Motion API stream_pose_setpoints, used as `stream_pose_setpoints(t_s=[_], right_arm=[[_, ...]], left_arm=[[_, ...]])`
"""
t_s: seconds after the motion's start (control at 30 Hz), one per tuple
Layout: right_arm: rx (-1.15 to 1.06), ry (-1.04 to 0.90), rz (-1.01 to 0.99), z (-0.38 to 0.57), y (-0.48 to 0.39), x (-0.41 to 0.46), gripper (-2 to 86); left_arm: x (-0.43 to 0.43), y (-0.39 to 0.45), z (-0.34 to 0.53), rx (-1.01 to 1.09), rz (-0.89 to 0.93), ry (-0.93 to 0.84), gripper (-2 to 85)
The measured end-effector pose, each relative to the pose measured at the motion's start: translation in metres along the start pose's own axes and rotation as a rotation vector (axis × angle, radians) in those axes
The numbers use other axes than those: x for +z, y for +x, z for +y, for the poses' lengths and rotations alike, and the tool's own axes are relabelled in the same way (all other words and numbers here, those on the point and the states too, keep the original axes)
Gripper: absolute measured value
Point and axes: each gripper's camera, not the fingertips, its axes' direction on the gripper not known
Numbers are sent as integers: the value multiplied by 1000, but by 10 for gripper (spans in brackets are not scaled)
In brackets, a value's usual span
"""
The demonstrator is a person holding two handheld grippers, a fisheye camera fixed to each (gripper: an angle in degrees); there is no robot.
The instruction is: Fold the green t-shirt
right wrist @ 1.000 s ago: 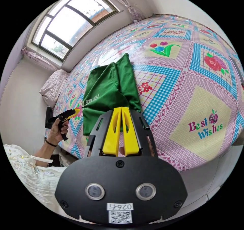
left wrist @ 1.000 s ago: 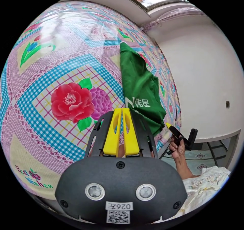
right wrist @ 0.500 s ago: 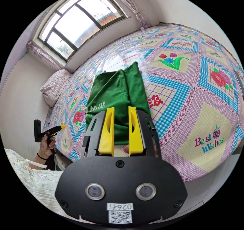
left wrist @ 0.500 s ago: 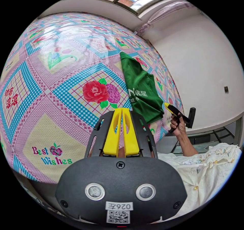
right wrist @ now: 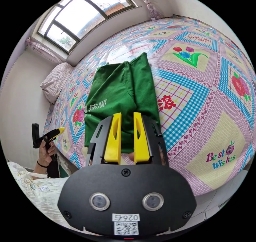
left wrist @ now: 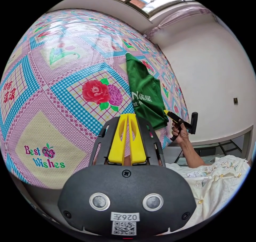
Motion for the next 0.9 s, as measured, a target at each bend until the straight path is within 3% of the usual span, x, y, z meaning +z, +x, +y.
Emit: stream_pose_setpoints(t_s=[0.37,0.67,0.9], right_arm=[[43,8,-92,1,-3,-5,-12],[-17,80,-52,3,-27,-11,76],[-34,-9,-1,-14,-38,8,-10]], left_arm=[[-23,-19,3,-11,-26,-16,-10],[-44,-38,9,-42,-31,-14,-10],[-63,-45,9,-53,-44,-2,-10]])
